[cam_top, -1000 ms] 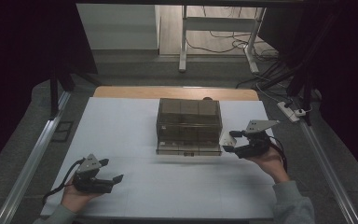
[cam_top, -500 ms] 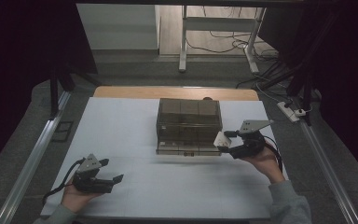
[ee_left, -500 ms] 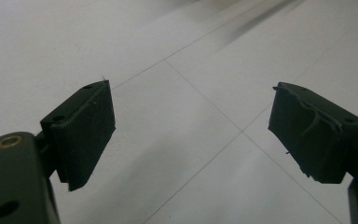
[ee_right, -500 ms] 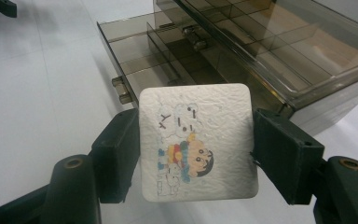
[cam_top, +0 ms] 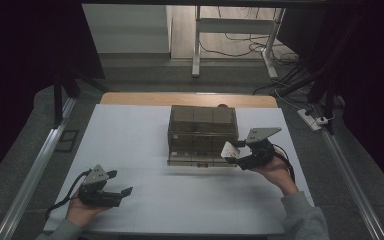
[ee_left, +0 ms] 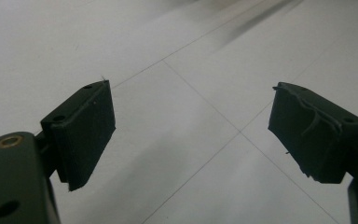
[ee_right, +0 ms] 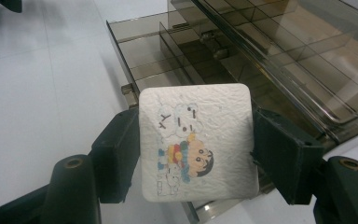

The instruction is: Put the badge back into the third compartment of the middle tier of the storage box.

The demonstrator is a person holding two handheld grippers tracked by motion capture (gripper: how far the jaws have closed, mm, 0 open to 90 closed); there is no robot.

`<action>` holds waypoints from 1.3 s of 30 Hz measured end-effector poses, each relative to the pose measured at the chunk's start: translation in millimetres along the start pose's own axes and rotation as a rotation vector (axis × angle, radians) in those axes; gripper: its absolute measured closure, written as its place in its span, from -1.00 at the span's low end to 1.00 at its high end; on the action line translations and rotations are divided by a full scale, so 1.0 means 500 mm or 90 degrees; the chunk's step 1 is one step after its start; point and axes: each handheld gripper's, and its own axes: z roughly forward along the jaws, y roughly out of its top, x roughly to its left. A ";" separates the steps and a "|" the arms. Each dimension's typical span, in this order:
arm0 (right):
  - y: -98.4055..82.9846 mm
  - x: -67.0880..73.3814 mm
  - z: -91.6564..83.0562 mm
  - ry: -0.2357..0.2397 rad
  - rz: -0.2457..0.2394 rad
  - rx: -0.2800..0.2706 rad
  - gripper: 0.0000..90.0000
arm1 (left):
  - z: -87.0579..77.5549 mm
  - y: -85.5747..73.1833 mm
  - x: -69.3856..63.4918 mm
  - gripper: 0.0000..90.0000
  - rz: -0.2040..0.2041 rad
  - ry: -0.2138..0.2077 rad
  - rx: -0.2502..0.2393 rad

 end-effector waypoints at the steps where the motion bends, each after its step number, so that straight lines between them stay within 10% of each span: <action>1: 0.001 0.000 0.003 0.002 0.001 -0.001 -0.27 | 0.000 0.000 0.000 -0.69 0.000 0.000 0.000; 39: 0.017 -0.013 0.043 -0.027 -0.027 0.023 -0.37 | 0.003 -0.001 0.001 -0.69 0.004 0.000 0.004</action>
